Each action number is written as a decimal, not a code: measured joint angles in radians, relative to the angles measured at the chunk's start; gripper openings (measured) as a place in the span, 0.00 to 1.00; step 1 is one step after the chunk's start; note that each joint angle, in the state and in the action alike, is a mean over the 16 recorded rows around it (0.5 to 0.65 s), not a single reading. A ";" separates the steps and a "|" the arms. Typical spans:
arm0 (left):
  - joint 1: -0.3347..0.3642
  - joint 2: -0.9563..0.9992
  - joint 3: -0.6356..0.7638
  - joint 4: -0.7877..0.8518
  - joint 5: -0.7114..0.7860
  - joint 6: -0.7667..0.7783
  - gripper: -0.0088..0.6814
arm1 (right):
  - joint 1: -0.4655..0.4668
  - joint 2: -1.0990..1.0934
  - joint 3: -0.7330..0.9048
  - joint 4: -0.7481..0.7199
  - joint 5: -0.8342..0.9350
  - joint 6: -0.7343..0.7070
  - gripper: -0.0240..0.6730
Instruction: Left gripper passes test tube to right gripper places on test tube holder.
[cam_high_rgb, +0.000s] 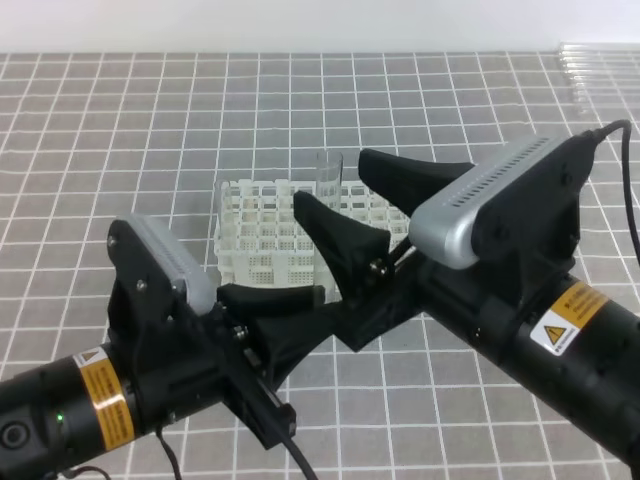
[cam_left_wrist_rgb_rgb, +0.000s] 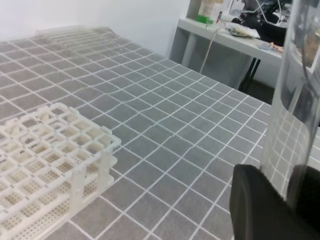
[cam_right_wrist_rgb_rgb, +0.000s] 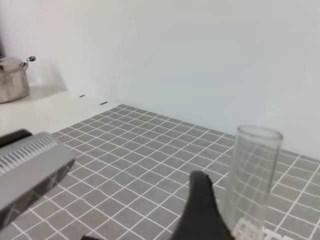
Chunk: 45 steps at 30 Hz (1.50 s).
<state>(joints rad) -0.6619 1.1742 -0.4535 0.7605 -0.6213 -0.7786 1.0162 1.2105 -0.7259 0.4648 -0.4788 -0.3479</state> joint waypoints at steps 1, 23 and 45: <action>0.000 0.003 0.000 0.001 -0.005 -0.003 0.07 | 0.000 0.007 -0.002 0.000 -0.008 0.000 0.69; 0.000 0.070 0.000 0.017 -0.085 0.007 0.08 | 0.000 0.077 -0.019 0.025 -0.068 0.005 0.58; 0.000 0.069 0.000 0.011 -0.055 0.040 0.07 | 0.004 0.077 -0.021 0.024 -0.056 0.017 0.23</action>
<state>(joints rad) -0.6621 1.2433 -0.4538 0.7716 -0.6762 -0.7388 1.0205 1.2878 -0.7470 0.4890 -0.5346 -0.3307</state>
